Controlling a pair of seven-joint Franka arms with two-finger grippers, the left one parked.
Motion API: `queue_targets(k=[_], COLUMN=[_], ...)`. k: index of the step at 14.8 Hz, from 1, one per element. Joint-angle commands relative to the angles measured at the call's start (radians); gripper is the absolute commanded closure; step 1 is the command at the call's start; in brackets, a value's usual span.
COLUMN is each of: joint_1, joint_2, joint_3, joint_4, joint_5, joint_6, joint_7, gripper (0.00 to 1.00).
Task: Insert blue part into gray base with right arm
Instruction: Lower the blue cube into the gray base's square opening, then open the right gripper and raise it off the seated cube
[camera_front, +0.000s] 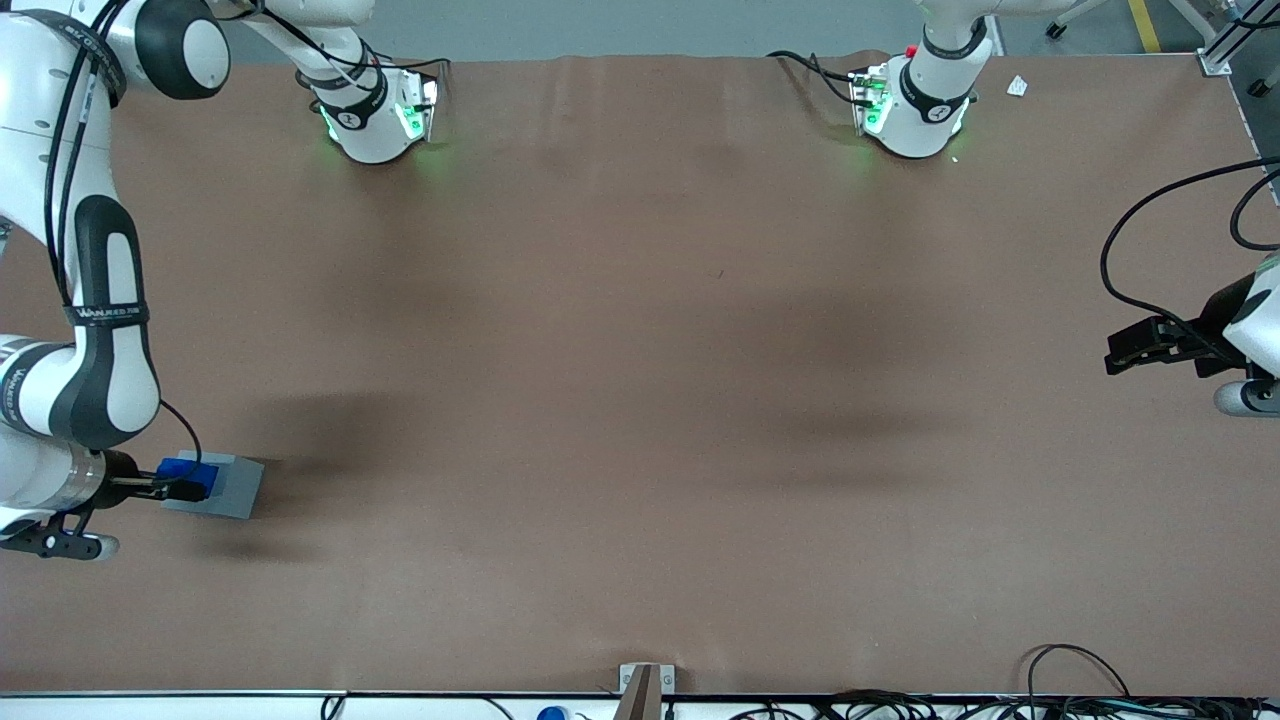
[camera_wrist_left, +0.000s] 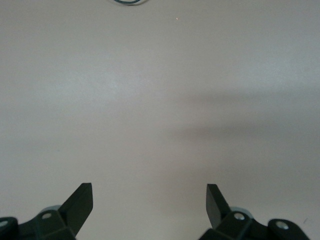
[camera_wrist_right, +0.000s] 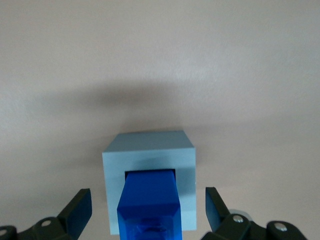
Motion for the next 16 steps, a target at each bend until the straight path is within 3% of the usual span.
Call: queue_targets(k=[1, 16], joint_1=[-0.008, 0.016], joint_2=[-0.054, -0.478], joint_3=[0.016, 0.019], joint_4=[0.000, -0.006], joint_5=[0.005, 0.005], joint_6=[-0.014, -0.469], joint_7=[-0.010, -0.007], gripper=[0.00, 0.00])
